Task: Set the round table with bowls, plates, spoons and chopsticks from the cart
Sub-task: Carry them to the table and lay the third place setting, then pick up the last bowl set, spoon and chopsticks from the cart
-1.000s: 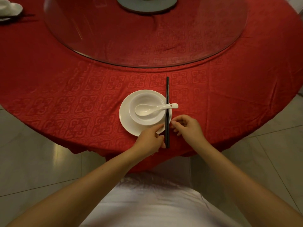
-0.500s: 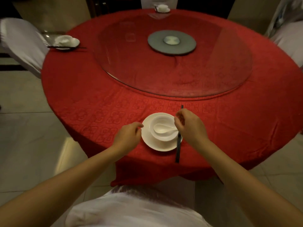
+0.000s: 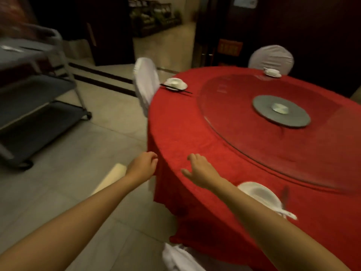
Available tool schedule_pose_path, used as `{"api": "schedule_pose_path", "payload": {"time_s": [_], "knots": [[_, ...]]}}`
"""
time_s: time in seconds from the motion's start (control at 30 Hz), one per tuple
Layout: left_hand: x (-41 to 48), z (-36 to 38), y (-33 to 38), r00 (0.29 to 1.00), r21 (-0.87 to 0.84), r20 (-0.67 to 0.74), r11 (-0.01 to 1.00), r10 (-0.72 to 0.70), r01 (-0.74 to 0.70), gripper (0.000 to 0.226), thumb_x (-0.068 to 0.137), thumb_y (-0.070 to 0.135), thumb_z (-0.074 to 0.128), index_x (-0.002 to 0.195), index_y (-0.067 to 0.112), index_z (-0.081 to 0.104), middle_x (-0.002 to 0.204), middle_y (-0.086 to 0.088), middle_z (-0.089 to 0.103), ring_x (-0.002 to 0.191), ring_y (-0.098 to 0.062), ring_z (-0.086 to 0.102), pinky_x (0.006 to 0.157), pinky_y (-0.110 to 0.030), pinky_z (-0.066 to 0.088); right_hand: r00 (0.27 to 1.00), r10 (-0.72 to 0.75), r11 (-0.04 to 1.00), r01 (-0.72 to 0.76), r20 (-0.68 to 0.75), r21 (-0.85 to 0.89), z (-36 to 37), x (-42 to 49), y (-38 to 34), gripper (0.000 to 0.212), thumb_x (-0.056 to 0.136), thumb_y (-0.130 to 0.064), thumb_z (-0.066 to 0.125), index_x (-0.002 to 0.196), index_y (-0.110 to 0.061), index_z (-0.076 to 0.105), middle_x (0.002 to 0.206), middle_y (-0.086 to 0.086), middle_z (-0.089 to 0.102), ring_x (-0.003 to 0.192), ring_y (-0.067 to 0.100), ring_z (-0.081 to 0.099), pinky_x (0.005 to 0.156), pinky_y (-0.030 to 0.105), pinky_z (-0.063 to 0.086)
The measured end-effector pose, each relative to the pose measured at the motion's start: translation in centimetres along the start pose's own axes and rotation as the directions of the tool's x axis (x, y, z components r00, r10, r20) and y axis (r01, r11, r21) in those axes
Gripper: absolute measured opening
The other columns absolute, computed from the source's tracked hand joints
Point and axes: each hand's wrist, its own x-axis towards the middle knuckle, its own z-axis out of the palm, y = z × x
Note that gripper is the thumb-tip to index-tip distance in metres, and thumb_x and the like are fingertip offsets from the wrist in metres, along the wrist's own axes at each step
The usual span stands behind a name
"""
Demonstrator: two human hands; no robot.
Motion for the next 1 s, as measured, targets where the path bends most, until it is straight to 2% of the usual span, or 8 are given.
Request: {"api": "schedule_pose_path", "payload": {"time_s": [0.13, 0.3, 0.47, 0.8, 0.93, 1.0], "knots": [[-0.2, -5.2, -9.1, 0.987, 0.01, -0.053, 0.988, -0.151, 0.152, 0.031, 0.094, 0.025, 0.046, 0.117, 0.011, 0.061, 0.12, -0.014, 0.063, 0.107, -0.03, 0.059, 0.088, -0.034, 0.047, 0.992, -0.112, 0.993, 0.113, 0.057, -0.028, 2.4, 6.0, -8.6, 0.053, 0.091, -0.047, 0.049, 0.125, -0.006, 0.043, 0.125, 0.015, 0.048, 0.117, 0.034, 0.046, 0.095, 0.044, 0.042], [-0.7, -11.2, -21.5, 0.937, 0.051, 0.013, 0.936, -0.349, 0.348, 0.04, 0.095, 0.034, 0.044, 0.128, 0.011, 0.053, 0.131, -0.012, 0.054, 0.117, -0.027, 0.053, 0.097, -0.035, 0.043, 0.977, -0.155, 0.988, 0.152, 0.144, 0.033, 5.7, 13.3, -20.0, 0.058, 0.092, -0.053, 0.043, 0.126, -0.006, 0.042, 0.128, 0.015, 0.048, 0.116, 0.034, 0.046, 0.091, 0.043, 0.042], [0.3, -17.4, -30.8, 0.888, 0.053, 0.0, 0.886, -0.461, 0.46, 0.043, 0.096, 0.034, 0.043, 0.13, 0.01, 0.051, 0.134, -0.012, 0.052, 0.119, -0.027, 0.052, 0.1, -0.035, 0.044, 0.949, -0.231, 0.973, 0.22, 0.213, 0.073, 7.9, 20.3, -29.5, 0.064, 0.092, -0.055, 0.039, 0.132, -0.005, 0.04, 0.134, 0.016, 0.047, 0.121, 0.031, 0.047, 0.101, 0.041, 0.042], [6.1, -26.9, -42.2, 0.807, -0.017, -0.085, 0.81, -0.585, 0.586, 0.04, 0.096, 0.032, 0.041, 0.125, 0.009, 0.055, 0.129, -0.013, 0.055, 0.112, -0.028, 0.055, 0.094, -0.036, 0.046, 0.89, -0.371, 0.928, 0.356, 0.266, 0.105, 8.3, 33.1, -43.4, 0.063, 0.093, -0.053, 0.042, 0.136, -0.007, 0.038, 0.138, 0.014, 0.046, 0.123, 0.027, 0.047, 0.104, 0.038, 0.042], [10.9, -29.6, -46.4, 0.79, -0.056, -0.092, 0.796, -0.606, 0.603, 0.036, 0.096, 0.033, 0.042, 0.114, 0.008, 0.061, 0.117, -0.011, 0.061, 0.104, -0.027, 0.058, 0.092, -0.038, 0.049, 0.858, -0.435, 0.9, 0.422, 0.274, 0.109, 8.7, 40.1, -48.0, 0.062, 0.093, -0.052, 0.042, 0.136, -0.008, 0.039, 0.138, 0.014, 0.046, 0.123, 0.026, 0.048, 0.103, 0.037, 0.042], [13.6, -31.2, -48.6, 0.784, -0.09, -0.094, 0.79, -0.613, 0.607, 0.033, 0.096, 0.034, 0.043, 0.105, 0.009, 0.063, 0.107, -0.011, 0.064, 0.099, -0.026, 0.06, 0.088, -0.033, 0.047, 0.839, -0.467, 0.884, 0.451, 0.279, 0.126, 9.0, 44.1, -50.3, 0.061, 0.093, -0.05, 0.043, 0.136, -0.007, 0.038, 0.139, 0.014, 0.046, 0.124, 0.027, 0.048, 0.102, 0.037, 0.042]]}}
